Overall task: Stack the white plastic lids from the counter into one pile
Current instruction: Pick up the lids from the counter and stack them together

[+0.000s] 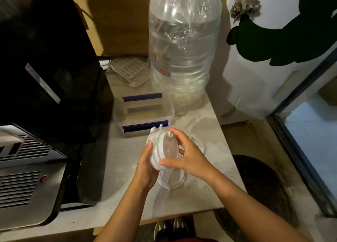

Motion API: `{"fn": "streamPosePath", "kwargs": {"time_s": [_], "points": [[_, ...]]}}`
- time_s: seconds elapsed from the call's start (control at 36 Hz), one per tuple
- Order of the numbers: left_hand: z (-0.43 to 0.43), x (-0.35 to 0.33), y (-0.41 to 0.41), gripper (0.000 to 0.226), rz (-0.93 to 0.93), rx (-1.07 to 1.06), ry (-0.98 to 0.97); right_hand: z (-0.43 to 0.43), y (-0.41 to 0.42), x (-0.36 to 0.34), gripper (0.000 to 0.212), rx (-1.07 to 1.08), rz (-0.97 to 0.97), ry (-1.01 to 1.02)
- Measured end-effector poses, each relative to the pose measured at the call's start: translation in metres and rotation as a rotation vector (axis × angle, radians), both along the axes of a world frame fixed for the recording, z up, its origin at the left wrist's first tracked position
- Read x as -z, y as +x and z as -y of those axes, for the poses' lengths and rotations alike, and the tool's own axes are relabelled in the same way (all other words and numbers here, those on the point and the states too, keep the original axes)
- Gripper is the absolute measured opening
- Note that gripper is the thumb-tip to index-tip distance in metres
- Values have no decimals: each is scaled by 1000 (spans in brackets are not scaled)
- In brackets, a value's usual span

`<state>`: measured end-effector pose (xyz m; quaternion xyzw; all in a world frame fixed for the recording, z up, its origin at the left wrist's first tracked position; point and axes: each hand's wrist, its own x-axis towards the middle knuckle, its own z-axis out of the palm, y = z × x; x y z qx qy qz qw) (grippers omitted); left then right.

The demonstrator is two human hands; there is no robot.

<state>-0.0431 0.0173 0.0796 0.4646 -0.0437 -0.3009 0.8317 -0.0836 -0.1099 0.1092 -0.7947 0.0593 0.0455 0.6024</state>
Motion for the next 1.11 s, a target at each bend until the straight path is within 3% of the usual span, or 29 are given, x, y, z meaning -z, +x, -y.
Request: {"fn": "streamPosePath", "kwargs": {"time_s": [0.06, 0.22, 0.39, 0.67, 0.78, 0.89, 1.03, 1.11], "points": [[-2, -1, -1, 76, 1, -19, -8, -2, 1, -1, 75, -14, 1, -11], [-7, -3, -2, 78, 4, -40, -2, -7, 2, -3, 83, -50, -6, -55], [-10, -5, -3, 57, 71, -36, 31, -10, 4, -3, 86, -95, 1, -80], [-13, -6, 0, 58, 59, -42, 11, -14, 8, -1, 89, -147, 21, -84], [-18, -5, 1, 32, 62, -57, 46, -15, 11, 1, 92, -186, 6, -84], [-22, -5, 1, 43, 109, -89, 96, -8, 15, 4, 94, -244, -7, -51], [-27, -4, 4, 51, 145, -88, 156, 31, 25, 25, 95, -16, -69, -38], [-30, -2, 4, 53, 104, -114, 143, 54, 32, 49, 89, 175, -151, -241]]}}
